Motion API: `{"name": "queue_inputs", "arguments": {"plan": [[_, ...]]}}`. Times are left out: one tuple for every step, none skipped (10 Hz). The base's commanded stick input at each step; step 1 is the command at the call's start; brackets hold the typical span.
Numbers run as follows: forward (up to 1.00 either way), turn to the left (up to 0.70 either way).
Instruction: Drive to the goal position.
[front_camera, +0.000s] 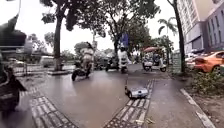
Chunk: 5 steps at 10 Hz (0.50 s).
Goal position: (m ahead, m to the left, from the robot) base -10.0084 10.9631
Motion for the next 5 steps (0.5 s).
{"name": "queue_inputs", "arguments": {"plan": [[0.08,-0.33],[0.08,-0.33],[0.08,-0.33],[0.09,-0.34],[0.1,-0.38]]}}
